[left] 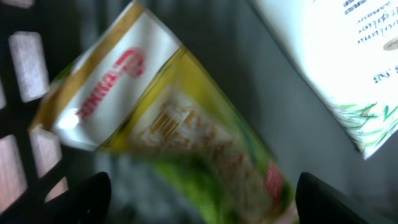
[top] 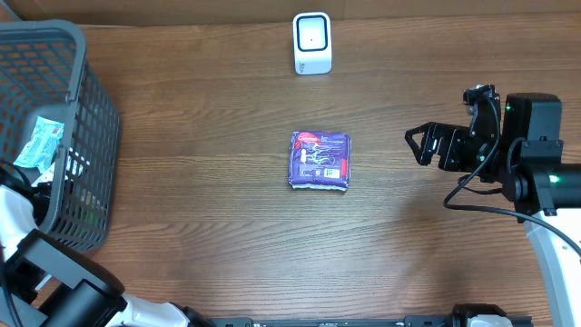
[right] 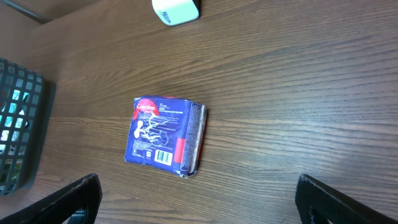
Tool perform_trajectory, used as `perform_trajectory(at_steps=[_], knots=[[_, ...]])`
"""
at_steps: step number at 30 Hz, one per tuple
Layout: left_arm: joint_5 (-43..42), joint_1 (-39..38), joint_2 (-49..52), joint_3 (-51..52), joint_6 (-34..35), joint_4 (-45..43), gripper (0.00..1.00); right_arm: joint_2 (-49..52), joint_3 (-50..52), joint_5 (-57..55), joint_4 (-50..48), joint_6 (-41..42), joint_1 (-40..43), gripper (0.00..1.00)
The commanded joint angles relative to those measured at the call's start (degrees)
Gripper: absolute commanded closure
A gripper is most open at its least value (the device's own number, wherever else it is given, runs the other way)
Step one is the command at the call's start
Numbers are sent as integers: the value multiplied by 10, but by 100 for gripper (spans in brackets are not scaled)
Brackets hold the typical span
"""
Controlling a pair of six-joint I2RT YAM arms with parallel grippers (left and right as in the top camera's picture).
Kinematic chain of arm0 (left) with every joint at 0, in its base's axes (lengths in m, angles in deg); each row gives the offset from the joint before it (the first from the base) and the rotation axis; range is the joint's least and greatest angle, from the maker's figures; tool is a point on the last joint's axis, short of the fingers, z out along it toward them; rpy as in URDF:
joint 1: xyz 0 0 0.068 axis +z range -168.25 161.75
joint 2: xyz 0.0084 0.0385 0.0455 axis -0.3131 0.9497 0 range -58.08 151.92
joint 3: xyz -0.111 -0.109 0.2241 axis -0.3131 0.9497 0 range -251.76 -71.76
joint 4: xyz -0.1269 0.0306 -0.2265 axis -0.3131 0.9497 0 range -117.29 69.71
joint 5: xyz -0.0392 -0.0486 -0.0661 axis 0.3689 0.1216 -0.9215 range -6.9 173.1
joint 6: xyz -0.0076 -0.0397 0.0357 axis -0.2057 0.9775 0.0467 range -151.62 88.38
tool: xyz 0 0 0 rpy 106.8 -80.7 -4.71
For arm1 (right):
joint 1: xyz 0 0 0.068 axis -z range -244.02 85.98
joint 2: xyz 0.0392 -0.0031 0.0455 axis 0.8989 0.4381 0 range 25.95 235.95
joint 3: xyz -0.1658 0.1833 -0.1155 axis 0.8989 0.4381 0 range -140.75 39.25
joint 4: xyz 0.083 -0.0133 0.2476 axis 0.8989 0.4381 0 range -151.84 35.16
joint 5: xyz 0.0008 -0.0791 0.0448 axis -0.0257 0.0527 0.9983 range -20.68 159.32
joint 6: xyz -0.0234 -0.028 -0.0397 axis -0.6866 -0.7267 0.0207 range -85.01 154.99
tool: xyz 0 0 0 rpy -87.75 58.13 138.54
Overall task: Scan the item barcode
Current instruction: 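Reach the left gripper into the basket for the yellow snack pouch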
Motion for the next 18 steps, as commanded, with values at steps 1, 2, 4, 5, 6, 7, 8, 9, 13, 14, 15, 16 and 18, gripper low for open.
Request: perform_trajectory(at_steps=[1,2,4,5,6,7,8,9,13,14,15,16,18], knots=[[24,-10,2,49,13,-39,12,1,-9,3,-2,-5,-2,0],[26,-11,2,55,13,-47,12,1,-9,3,-2,-5,-2,0],[31,-16,2,71,12,-67,12,1,-9,3,-2,-5,-2,0],[35,-17,2,74,12,-71,12,1,-9,3,-2,-5,-2,0],[43,-18,2,77,12,-75,13,1,-9,3,-2,-5,-2,0],[49,-19,2,80,12,-78,13,1,-9,3,-2,-5,-2,0],[57,-20,2,83,12,-82,13,1,-9,3,-2,-5,-2,0],[65,-21,3,86,12,-86,14,1,-9,3,-2,-5,-2,0],[71,-22,3,104,12,-112,23,1,-9,3,-4,-5,-2,0],[71,-22,3,108,12,-116,28,1,-9,3,-3,-5,-2,0],[71,-22,3,112,12,-119,35,1,-9,3,-3,-5,-2,0],[71,-22,3,116,12,-122,51,1,-9,3,-3,-5,-2,0],[71,-22,3,117,12,-122,75,1,-9,3,-4,-5,-2,0]])
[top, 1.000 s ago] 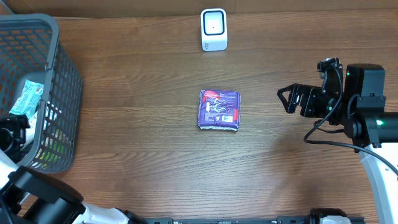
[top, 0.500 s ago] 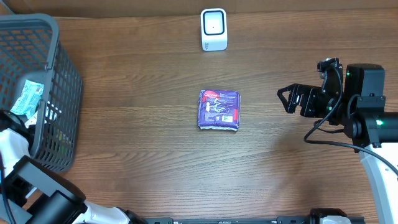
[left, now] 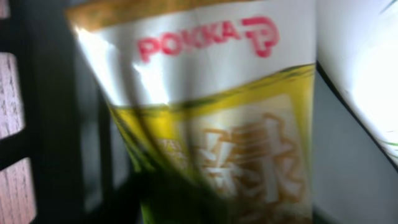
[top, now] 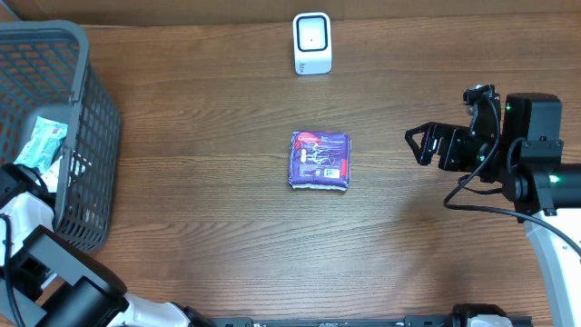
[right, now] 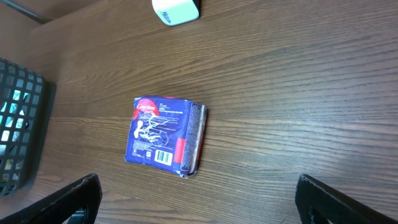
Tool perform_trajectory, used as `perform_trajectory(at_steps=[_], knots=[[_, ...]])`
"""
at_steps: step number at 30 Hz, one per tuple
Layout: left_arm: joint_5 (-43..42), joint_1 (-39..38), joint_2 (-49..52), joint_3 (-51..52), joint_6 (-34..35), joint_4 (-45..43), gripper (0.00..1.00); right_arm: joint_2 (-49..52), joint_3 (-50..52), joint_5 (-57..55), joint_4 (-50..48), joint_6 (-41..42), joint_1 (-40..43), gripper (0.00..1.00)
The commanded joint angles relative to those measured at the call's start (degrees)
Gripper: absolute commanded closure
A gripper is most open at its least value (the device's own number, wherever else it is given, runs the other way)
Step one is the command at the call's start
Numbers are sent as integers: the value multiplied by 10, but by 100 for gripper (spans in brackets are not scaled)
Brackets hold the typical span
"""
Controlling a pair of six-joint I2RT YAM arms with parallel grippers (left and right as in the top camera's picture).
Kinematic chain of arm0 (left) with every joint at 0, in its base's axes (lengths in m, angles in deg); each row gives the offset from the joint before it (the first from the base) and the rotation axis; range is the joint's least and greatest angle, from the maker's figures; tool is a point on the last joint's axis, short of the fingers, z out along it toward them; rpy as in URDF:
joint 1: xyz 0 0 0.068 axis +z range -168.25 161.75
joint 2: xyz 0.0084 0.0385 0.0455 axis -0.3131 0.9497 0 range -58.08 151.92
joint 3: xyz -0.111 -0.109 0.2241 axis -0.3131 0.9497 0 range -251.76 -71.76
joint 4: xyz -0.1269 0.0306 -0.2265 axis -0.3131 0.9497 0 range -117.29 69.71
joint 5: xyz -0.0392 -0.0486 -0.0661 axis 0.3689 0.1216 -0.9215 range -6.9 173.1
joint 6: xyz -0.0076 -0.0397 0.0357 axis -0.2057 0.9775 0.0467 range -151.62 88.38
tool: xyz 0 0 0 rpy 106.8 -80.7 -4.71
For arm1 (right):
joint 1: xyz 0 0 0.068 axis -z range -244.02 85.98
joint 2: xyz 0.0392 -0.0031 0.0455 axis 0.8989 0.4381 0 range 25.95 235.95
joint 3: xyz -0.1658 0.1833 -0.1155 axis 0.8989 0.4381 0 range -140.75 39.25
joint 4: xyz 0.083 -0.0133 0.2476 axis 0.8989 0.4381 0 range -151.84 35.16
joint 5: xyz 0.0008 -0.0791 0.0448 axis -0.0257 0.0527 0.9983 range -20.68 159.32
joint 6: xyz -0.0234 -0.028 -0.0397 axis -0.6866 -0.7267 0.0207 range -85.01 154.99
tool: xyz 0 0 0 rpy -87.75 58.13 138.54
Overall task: Scan the item barcode
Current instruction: 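Reach the left gripper into the basket for the yellow snack pouch, then carry the yellow snack pouch left of the pad pack and release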
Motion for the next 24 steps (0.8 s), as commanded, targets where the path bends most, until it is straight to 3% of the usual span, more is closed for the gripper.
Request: perform_trajectory(at_steps=[1,2,8,16,24], knots=[[14,-3,6,31,1,-6,87,1,-9,3,-3,-4,-2,0],[14,-3,5,31,-3,-6,96,1,-9,3,-4,-4,-2,0],[-29,-3,-9,-1,-72,5,96,1,-9,3,-5,-4,-2,0],[-126,-3,-85,-166,-219,119,96,1,-9,3,-14,-4,-2,0],[-151,-3,-207,-300,-250,225,96,1,-9,3,-16,-4,-2,0]])
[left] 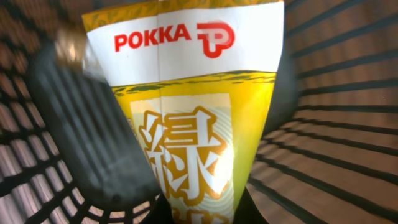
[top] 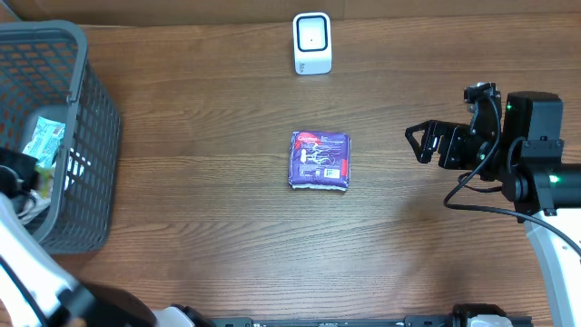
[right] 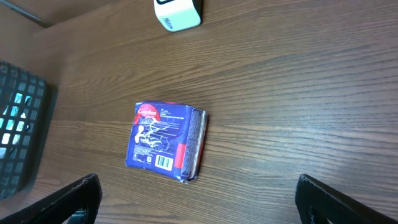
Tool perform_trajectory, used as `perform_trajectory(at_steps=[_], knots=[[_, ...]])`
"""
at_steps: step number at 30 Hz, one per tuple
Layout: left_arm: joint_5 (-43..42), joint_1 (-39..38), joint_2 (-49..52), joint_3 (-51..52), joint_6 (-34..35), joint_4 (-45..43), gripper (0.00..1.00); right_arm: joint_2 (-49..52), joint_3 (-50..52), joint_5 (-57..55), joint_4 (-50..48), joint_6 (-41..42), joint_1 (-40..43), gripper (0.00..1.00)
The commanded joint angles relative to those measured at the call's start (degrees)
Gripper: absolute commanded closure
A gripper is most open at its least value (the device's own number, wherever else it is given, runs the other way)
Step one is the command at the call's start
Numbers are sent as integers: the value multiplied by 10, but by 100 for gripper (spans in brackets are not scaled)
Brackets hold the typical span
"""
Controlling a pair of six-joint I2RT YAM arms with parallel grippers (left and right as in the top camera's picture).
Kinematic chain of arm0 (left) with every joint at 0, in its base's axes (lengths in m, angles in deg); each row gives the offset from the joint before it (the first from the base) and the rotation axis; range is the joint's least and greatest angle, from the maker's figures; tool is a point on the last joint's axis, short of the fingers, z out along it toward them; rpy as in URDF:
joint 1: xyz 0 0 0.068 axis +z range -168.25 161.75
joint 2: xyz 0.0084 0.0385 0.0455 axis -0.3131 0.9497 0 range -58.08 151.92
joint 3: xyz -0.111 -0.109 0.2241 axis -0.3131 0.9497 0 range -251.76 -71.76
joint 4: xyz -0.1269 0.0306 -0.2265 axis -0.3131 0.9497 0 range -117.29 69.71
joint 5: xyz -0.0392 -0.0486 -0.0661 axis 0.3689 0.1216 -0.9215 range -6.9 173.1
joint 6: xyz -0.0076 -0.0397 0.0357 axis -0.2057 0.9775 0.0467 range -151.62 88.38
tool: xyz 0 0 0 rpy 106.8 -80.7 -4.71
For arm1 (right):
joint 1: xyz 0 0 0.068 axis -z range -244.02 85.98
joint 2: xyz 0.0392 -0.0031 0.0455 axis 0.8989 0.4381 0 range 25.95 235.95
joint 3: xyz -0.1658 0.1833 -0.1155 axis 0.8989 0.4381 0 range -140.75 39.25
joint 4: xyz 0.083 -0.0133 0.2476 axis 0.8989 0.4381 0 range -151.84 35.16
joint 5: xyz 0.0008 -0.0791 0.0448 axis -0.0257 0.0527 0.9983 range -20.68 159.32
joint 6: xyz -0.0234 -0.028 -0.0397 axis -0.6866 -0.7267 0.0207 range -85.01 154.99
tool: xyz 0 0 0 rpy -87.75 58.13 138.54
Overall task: Scan the item barcode
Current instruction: 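Carry the yellow snack pouch left of the pad pack and release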
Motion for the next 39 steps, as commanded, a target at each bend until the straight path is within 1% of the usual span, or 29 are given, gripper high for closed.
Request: perform_trajectory(at_steps=[1,4,5,8,9,11,14,15,16,19,20,23,25,29,34,35,36,39], knots=[[-50,-5,-89,-56,-44,14,96,1,-9,3,-3,-4,-2,0],[-120,-21,-147,-60,-70,5,96,1,-9,3,-4,-4,-2,0],[-147,-34,-165,-60,-88,0,96,1,-9,3,-4,-4,-2,0],[-176,-90,-196,-60,-138,2,96,1,-9,3,-5,-4,-2,0],[-175,-143,-203,-60,-169,15,96,1,-9,3,-5,-4,-2,0],[-174,-214,-196,-57,-202,35,96,1,-9,3,-5,-4,-2,0],[-153,-314,-168,-43,-212,54,96,1,-9,3,-5,-4,-2,0],[-144,-333,-160,-38,-212,56,96,1,-9,3,-4,-4,-2,0],[-125,-384,-133,-21,-209,54,96,1,-9,3,-3,-4,-2,0],[-109,-455,-70,5,-183,52,96,1,-9,3,0,-4,-2,0],[-109,-494,-20,17,-182,50,96,1,-9,3,2,-4,-2,0],[-94,-550,78,20,-182,47,96,1,-9,3,5,-4,-2,0],[-94,-573,130,20,-181,38,96,1,-9,3,6,-4,-2,0],[-95,-617,250,20,-157,10,96,1,-9,3,6,-4,-2,0],[-94,-643,338,20,-157,-2,96,1,-9,-2,6,-4,-2,0],[-94,-645,348,20,-157,-1,94,1,-9,-5,6,-4,-2,0],[-94,-646,352,20,-156,1,87,1,-9,-6,6,-4,-2,0],[-94,-645,354,15,-156,7,57,1,-9,-6,5,-4,-2,0]])
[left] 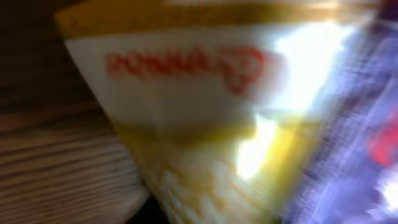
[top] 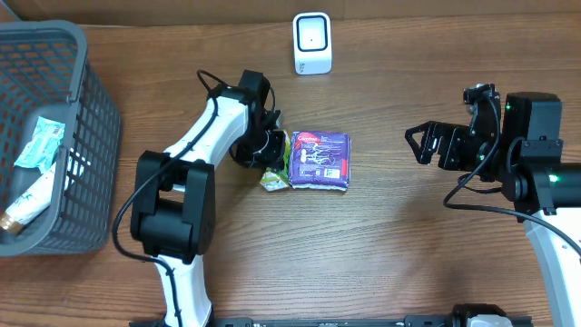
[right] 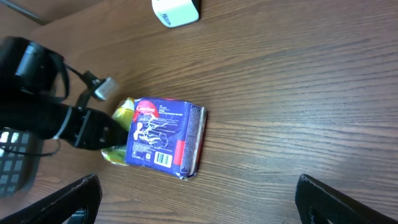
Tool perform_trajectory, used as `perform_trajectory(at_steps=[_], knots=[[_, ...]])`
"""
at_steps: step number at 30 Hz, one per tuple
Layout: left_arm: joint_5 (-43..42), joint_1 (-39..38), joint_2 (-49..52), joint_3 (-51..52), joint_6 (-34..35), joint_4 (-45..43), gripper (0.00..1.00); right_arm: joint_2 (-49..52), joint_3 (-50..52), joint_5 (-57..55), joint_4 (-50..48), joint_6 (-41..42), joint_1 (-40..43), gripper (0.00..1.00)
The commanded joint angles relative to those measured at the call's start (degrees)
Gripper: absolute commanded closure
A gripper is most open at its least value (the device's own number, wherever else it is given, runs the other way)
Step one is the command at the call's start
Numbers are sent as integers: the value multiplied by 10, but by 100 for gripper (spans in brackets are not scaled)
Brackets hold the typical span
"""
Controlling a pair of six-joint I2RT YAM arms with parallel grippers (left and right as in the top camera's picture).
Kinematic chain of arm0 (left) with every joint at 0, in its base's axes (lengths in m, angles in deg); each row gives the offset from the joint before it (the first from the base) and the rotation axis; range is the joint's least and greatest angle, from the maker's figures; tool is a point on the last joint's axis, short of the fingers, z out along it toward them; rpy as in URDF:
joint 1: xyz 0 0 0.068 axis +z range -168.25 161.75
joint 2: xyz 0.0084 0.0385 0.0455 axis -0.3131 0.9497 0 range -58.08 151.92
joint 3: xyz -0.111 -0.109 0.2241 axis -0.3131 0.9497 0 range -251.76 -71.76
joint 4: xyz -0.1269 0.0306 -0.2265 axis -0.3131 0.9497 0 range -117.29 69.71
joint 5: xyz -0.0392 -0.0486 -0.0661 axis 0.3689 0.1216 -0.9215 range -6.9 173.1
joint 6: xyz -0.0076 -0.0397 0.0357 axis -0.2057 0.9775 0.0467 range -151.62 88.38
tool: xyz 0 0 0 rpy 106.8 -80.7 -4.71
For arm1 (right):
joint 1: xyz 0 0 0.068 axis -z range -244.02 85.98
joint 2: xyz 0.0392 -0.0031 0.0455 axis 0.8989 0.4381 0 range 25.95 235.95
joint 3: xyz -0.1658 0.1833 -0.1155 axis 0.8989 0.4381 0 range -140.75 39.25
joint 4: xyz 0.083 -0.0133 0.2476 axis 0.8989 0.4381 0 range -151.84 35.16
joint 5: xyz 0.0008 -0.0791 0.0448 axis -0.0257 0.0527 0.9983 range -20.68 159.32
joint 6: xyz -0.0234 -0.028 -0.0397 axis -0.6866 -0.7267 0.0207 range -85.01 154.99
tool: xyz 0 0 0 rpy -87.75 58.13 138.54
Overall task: Scan the item barcode
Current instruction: 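Carry the yellow snack pouch left of the pad pack and release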
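A yellow-green Pokka drink pouch (top: 272, 174) sits low over the table's middle, touching the left edge of a purple pack (top: 320, 161). My left gripper (top: 269, 154) is shut on the pouch (left: 205, 124), which fills the blurred left wrist view, with the purple pack (left: 367, 124) at its right edge. The right wrist view shows the pouch (right: 119, 113) and the pack's barcode face (right: 165, 140). The white scanner (top: 312, 43) stands at the far edge. My right gripper (top: 424, 145) hangs open at the right, holding nothing, well away from the pack.
A grey mesh basket (top: 91, 109) stands at the far left, with a teal packet (top: 41, 145) and a white tube (top: 25, 207) inside. The left arm (top: 204, 136) reaches across the table's middle. The scanner (right: 176, 10) also shows in the right wrist view.
My left gripper was inside the basket holding the Pokka pouch. It is now at the table's middle, with the pouch against the purple pack. The right arm has not moved.
At first my left gripper was open in the basket over the Pokka pouch. Later it was close on the pouch, and then shut on it among the mesh walls. Now it holds the pouch out of the basket, beside the purple pack. My right gripper stayed open throughout.
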Motion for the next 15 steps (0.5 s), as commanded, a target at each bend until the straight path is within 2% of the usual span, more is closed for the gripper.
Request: perform_trajectory(at_steps=[1,3,7,11,15], knots=[[0,-4,27,-14,4,15,52,0,-9,-5,-3,-4,-2,0],[14,-1,27,-51,2,49,48,0,-9,-5,-3,-4,-2,0],[67,8,18,-169,2,142,48,0,-9,-5,-2,-4,-2,0],[122,24,-2,-357,2,248,46,0,-9,-5,-2,-4,-2,0],[134,64,-35,-540,5,328,38,0,-9,-5,-2,-4,-2,0]])
